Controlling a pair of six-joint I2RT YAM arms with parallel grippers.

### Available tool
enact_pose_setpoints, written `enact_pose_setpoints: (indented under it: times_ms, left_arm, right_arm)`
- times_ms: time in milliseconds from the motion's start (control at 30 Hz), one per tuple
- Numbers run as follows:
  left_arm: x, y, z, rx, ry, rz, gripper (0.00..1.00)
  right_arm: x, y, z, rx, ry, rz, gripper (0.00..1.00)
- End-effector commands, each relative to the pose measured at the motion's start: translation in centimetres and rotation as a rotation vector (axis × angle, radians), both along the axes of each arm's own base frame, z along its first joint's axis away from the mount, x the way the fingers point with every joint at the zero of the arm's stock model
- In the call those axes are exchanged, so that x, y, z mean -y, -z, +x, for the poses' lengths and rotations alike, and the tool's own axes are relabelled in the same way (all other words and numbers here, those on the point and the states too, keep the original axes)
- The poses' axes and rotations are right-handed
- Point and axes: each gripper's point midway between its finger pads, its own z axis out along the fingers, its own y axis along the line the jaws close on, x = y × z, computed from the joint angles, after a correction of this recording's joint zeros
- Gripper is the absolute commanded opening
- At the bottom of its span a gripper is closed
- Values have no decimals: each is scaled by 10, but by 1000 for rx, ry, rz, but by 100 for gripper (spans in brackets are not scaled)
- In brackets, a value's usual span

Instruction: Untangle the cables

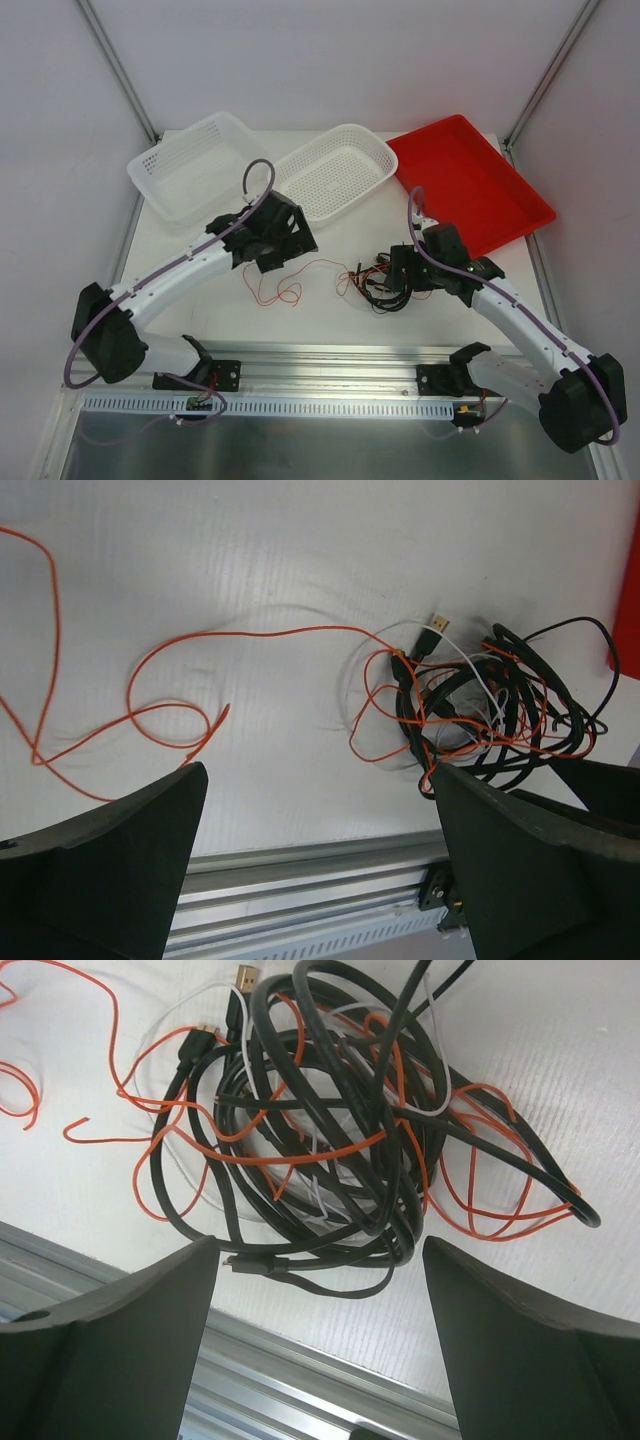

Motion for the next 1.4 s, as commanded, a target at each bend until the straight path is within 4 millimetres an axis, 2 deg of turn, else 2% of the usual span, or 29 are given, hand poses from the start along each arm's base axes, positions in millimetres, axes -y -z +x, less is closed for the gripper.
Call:
enact_pose_setpoints:
  times_ms: [0, 33, 67, 100, 133, 167, 200, 233, 267, 300, 400, 433, 533, 667, 700, 767, 800, 867, 900, 933, 1000, 1033, 1067, 1133, 1167, 1233, 1267, 1333, 1367]
  left_arm:
    - [33, -7, 21, 2, -79, -71, 97]
    - [43, 7, 24, -28, -70, -50, 96]
    - [53, 2, 31, -20, -61, -60, 96]
    - [59, 5, 33, -28, -54, -53, 95]
    - [68, 19, 33, -53, -45, -27, 95]
    - [77, 15, 38, -49, -39, -40, 94]
    - [82, 19, 39, -60, -38, -37, 94]
    - [89, 31, 40, -81, -29, -17, 93]
    - [96, 32, 42, -83, -25, -19, 92]
    - [100, 46, 43, -110, -24, 1, 91]
    - [114, 56, 45, -138, -18, -1, 88]
    - [117, 68, 46, -157, -20, 16, 87]
    - [124, 82, 46, -186, -27, 24, 81]
    - [129, 94, 42, -214, -20, 36, 67]
    - [130, 96, 42, -218, -19, 41, 60]
    - [131, 100, 40, -222, -12, 48, 53]
    - [131, 101, 39, -225, -8, 53, 47]
    - [129, 103, 37, -227, -12, 58, 31]
    - [129, 101, 37, -220, -11, 58, 25]
    - [126, 102, 37, -214, -15, 66, 13]
    - [123, 94, 39, -188, -7, 67, 3]
    - [119, 91, 40, -173, -9, 75, 0]
    - [118, 80, 42, -146, -7, 64, 0]
    - [109, 69, 46, -95, -1, 86, 0]
    - [106, 52, 48, -56, 0, 69, 0]
    - [97, 36, 52, -7, 10, 73, 0]
    - [91, 16, 55, 39, 5, 55, 0]
    - [82, -1, 57, 89, 24, 55, 0]
    - [76, -20, 58, 126, 21, 33, 0]
  right_arm:
    - [-1, -4, 7, 43, 36, 22, 87]
    - [0, 0, 5, 38, 37, 20, 87]
    - [-1, 1, 5, 37, 38, 23, 87]
    - [-1, 2, 6, 42, 38, 26, 87]
    - [0, 5, 5, 37, 44, 24, 87]
    - [0, 7, 5, 36, 47, 26, 87]
    - [-2, 7, 7, 42, 50, 34, 88]
    - [-3, 8, 6, 39, 49, 40, 87]
    - [-3, 11, 5, 38, 50, 40, 87]
    - [-4, 11, 6, 39, 56, 49, 87]
    - [-5, 16, 8, 38, 63, 55, 87]
    - [-6, 17, 8, 37, 62, 57, 88]
    - [-7, 21, 9, 35, 66, 61, 87]
    - [-10, 25, 11, 33, 65, 74, 87]
    - [-11, 26, 11, 30, 66, 76, 87]
    - [-13, 28, 12, 25, 64, 81, 88]
    - [-13, 30, 12, 22, 67, 80, 87]
    - [-13, 33, 12, 13, 72, 80, 87]
    - [-13, 35, 11, 9, 75, 80, 87]
    - [-12, 37, 11, 4, 75, 77, 87]
    - [-13, 40, 11, -7, 76, 76, 84]
    - [-13, 42, 11, -11, 79, 74, 83]
    - [-13, 46, 10, -26, 81, 69, 80]
    - [-13, 50, 7, -43, 79, 66, 72]
    - [-12, 52, 6, -49, 81, 64, 62]
    - [-11, 54, 5, -55, 85, 60, 49]
    - [-10, 54, 4, -58, 86, 54, 37]
    - [-8, 55, 4, -58, 89, 44, 25]
    - [-7, 55, 3, -59, 90, 39, 15]
